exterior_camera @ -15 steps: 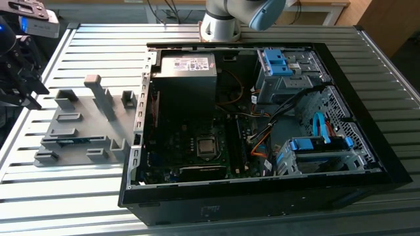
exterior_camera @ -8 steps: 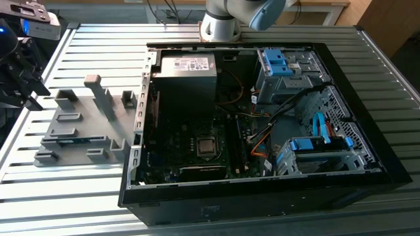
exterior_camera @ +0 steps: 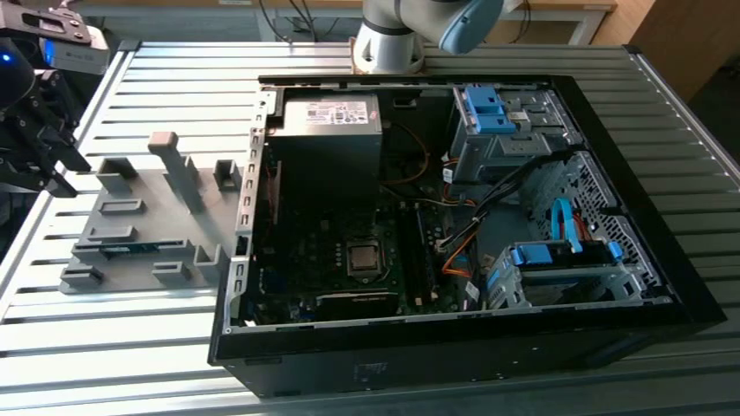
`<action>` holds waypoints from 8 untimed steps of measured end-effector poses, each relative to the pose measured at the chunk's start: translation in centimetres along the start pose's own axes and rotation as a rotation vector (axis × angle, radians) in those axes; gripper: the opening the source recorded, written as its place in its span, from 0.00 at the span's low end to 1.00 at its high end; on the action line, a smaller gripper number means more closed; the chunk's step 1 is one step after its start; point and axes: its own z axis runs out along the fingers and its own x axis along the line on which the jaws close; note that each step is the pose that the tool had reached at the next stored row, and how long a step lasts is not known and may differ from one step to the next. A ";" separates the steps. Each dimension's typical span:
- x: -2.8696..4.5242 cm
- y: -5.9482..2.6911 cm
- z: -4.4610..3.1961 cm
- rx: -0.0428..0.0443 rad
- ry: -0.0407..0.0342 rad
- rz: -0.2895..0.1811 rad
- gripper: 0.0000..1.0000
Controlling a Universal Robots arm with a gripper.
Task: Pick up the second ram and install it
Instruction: 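Pick up the second ram and move it above second insertion slot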
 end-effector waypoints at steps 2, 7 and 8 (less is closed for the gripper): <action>0.01 0.00 0.13 0.0000 0.0000 0.000 0.43; 0.02 -0.01 0.46 -0.0001 0.0002 0.000 0.43; 0.02 -0.01 0.55 0.0000 0.0001 0.000 0.43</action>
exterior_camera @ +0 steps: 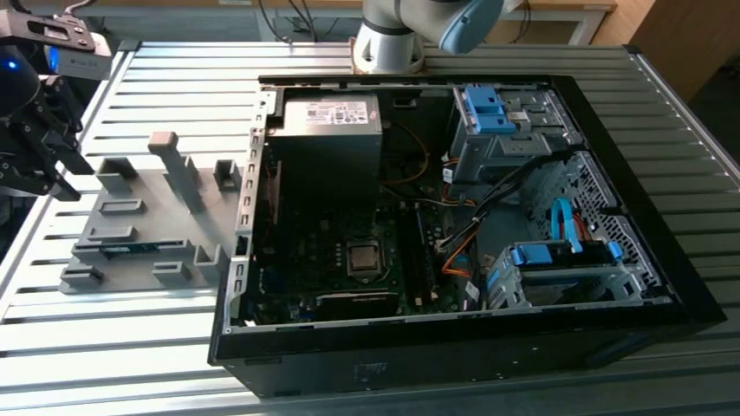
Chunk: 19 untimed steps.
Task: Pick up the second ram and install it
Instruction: 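Pick up the second ram and move it above second insertion slot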
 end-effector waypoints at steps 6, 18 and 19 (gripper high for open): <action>0.05 -0.01 0.64 0.0000 0.0000 0.000 0.43; 0.52 -0.07 1.96 0.0000 0.0000 0.003 0.43; 0.52 -0.07 2.07 0.0001 0.0000 0.003 0.43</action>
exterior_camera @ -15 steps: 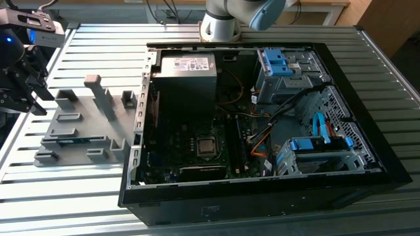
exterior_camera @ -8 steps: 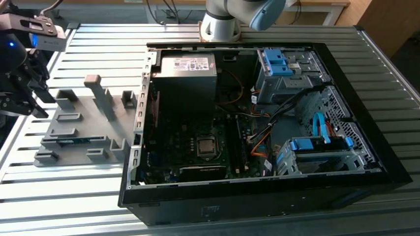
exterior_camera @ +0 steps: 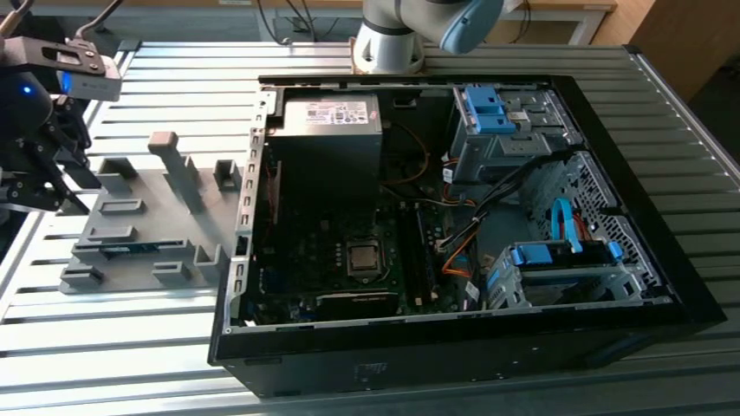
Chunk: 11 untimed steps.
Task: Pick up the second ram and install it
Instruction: 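Pick up the second ram and move it above second insertion slot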
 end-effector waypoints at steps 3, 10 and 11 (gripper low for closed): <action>0.01 -0.01 0.33 0.0000 0.0000 0.000 0.43; 0.04 -0.02 1.05 0.0001 0.0014 0.000 0.43; 0.04 -0.03 1.14 0.0001 0.0016 0.000 0.43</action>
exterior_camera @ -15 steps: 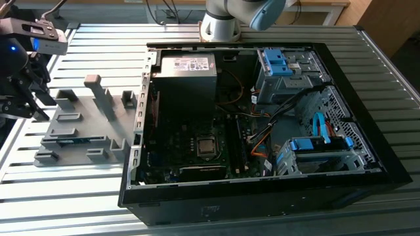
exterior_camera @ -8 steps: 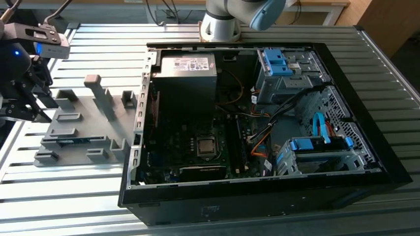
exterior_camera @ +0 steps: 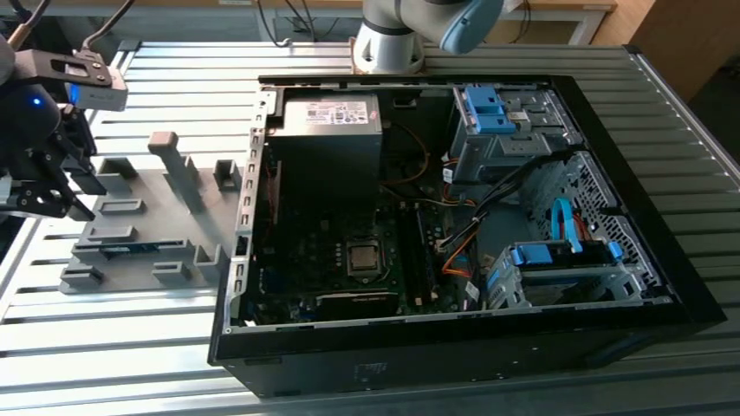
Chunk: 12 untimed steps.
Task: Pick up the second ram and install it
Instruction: 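Pick up the second ram and move it above second insertion slot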
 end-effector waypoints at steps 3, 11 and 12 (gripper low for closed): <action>0.01 -0.01 0.30 0.0001 0.0008 0.000 0.43; 0.05 -0.03 1.24 0.0004 0.0058 0.000 0.42; 0.05 -0.03 1.37 0.0004 0.0062 0.000 0.42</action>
